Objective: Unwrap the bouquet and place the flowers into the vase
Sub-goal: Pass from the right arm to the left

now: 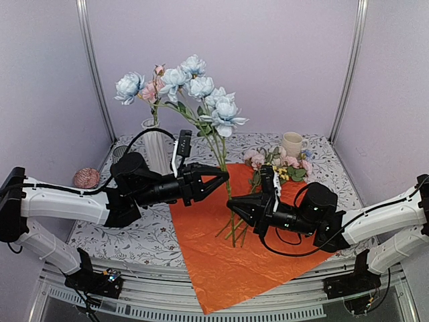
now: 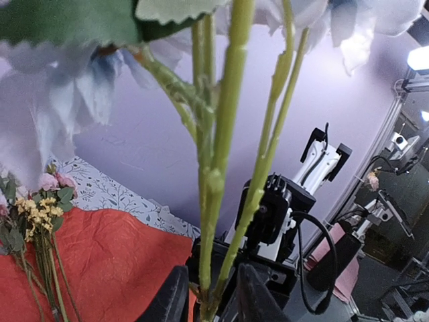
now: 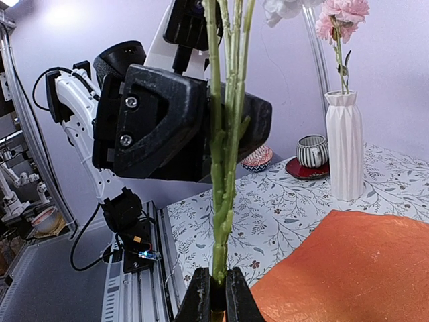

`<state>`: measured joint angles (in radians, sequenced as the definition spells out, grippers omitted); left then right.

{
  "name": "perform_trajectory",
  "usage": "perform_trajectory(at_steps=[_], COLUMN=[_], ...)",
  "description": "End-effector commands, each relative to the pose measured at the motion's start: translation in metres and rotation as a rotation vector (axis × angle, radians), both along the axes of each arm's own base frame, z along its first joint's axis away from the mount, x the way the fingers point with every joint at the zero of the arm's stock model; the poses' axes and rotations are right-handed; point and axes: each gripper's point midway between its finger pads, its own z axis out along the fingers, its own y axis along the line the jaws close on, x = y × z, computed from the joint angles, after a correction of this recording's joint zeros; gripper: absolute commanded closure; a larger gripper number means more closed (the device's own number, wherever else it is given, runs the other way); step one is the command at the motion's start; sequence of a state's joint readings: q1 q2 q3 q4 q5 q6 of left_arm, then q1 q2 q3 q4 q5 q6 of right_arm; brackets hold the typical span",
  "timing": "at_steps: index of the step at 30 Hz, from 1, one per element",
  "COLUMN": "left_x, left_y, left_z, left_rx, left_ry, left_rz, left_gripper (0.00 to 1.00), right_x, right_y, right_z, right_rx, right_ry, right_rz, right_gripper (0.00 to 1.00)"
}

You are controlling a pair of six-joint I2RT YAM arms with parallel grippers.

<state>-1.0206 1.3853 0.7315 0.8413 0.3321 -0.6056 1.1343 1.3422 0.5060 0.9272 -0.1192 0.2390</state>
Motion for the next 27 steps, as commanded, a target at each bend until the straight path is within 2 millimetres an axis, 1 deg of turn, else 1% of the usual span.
perform_trajectory(at_steps=[1, 3, 5, 7, 10, 12, 13, 14, 15, 16, 17, 18, 19, 20, 23, 24, 25, 26, 27], left_x=[-0.004, -0.004, -0.003, -0.002, -0.001, 0.0, 0.0, -0.001, -0.001, -0.001, -0.001, -0.001, -0.001, -0.001, 0.0, 0.001, 0.003, 0.006, 0.009], left_y=[0.005, 0.004, 0.003, 0.003, 0.002, 0.001, 0.0, -0.001, -0.002, -0.002, -0.003, -0.003, -0.003, -0.003, 0.0, 0.002, 0.004, 0.007, 0.011], left_z=[0.012, 0.011, 0.01, 0.01, 0.007, 0.006, 0.004, 0.004, 0.003, 0.004, 0.003, 0.003, 0.004, 0.004, 0.002, 0.001, -0.001, -0.002, -0.003], left_rx=[-0.04, -0.039, -0.036, -0.036, -0.028, -0.023, -0.017, -0.016, -0.013, -0.012, -0.011, -0.008, -0.009, -0.005, 0.005, 0.013, 0.022, 0.033, 0.044], left_ry=[-0.028, -0.027, -0.024, -0.022, -0.015, -0.012, -0.008, -0.008, -0.008, -0.008, -0.007, -0.006, -0.005, -0.002, 0.0, -0.002, -0.001, 0.0, 0.001], left_rz=[0.007, 0.007, 0.008, 0.011, 0.016, 0.013, 0.009, 0.003, -0.001, -0.005, -0.006, -0.005, -0.004, -0.003, 0.008, 0.017, 0.028, 0.043, 0.057], left_gripper=[0.76, 0.8, 0.86, 0.88, 0.87, 0.8, 0.77, 0.77, 0.82, 0.94, 1.0, 1.0, 1.0, 1.0, 1.0, 1.0, 1.0, 1.0, 1.0], right_x=[-0.003, -0.003, -0.003, -0.002, -0.002, -0.002, -0.003, -0.002, -0.002, -0.002, -0.002, -0.002, -0.002, -0.002, 0.0, 0.001, 0.003, 0.007, 0.009], right_y=[0.005, 0.005, 0.004, 0.005, 0.006, 0.006, 0.006, 0.006, 0.006, 0.006, 0.006, 0.006, 0.005, 0.004, -0.001, -0.004, -0.009, -0.017, -0.025], right_z=[0.017, 0.017, 0.016, 0.015, 0.013, 0.011, 0.011, 0.011, 0.011, 0.011, 0.011, 0.012, 0.013, 0.013, 0.011, 0.012, 0.01, 0.005, 0.003], right_rx=[0.054, 0.054, 0.053, 0.051, 0.045, 0.042, 0.043, 0.041, 0.041, 0.042, 0.042, 0.044, 0.047, 0.046, 0.036, 0.036, 0.029, 0.02, 0.016], right_ry=[-0.013, -0.012, -0.012, -0.009, -0.008, -0.003, -0.003, -0.003, -0.003, -0.001, -0.001, -0.001, 0.0, 0.002, 0.001, -0.009, -0.02, -0.027, -0.027], right_rz=[0.017, 0.016, 0.015, 0.014, 0.015, 0.017, 0.018, 0.017, 0.015, 0.014, 0.015, 0.013, 0.014, 0.012, -0.011, -0.023, -0.047, -0.088, -0.12], right_gripper=[0.97, 0.97, 0.97, 0.97, 0.97, 0.97, 0.97, 0.97, 0.97, 0.96, 0.96, 0.95, 0.91, 0.84, 0.58, 0.53, 0.5, 0.43, 0.32])
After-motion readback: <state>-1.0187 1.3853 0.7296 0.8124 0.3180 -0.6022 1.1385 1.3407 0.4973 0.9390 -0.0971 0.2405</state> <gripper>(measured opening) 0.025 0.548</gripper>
